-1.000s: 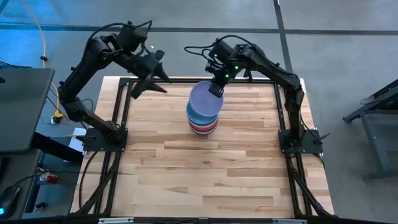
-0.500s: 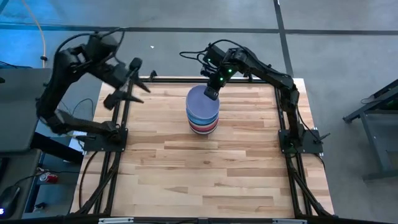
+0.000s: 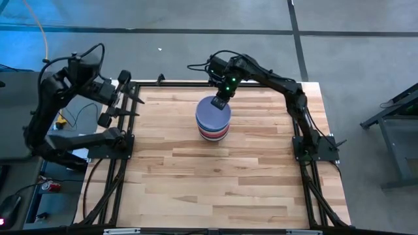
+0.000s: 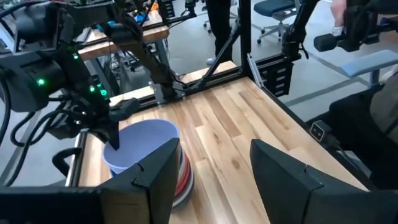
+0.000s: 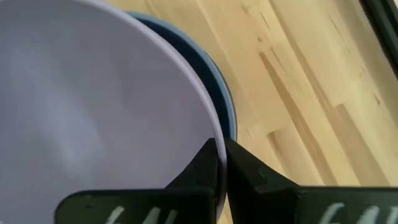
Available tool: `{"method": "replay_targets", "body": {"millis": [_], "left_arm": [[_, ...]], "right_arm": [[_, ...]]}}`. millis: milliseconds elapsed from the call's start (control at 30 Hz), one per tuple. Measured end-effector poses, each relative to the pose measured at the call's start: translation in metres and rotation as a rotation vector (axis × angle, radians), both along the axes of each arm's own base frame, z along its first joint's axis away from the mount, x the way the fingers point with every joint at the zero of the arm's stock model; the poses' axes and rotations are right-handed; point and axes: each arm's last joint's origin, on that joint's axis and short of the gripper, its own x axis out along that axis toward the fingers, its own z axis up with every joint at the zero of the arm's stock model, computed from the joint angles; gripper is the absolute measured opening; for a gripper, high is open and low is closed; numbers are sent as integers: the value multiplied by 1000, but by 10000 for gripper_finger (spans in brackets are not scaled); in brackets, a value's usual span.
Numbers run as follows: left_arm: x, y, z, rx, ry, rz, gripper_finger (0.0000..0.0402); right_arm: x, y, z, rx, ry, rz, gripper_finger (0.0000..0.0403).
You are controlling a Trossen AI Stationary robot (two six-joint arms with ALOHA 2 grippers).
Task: Nest bowls inside each other
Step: Stack the purple bowl on top of the blue bowl
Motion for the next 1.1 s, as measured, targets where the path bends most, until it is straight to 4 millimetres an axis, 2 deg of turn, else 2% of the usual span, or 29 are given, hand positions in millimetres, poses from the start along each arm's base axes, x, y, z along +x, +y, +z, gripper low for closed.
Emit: {"method": "replay_targets", "body": {"millis": [167, 567, 1100], "left_arm": [[-1, -1, -12, -24, 17, 4, 184], [12, 14, -43, -69, 39, 6, 184], [9, 10, -45, -62, 16, -32, 184]], "right_arm": [[-2, 2, -5, 26, 64, -13, 0], [-1, 3, -6, 64, 53, -25, 0], [0, 8, -5, 64, 58, -34, 0]]}}
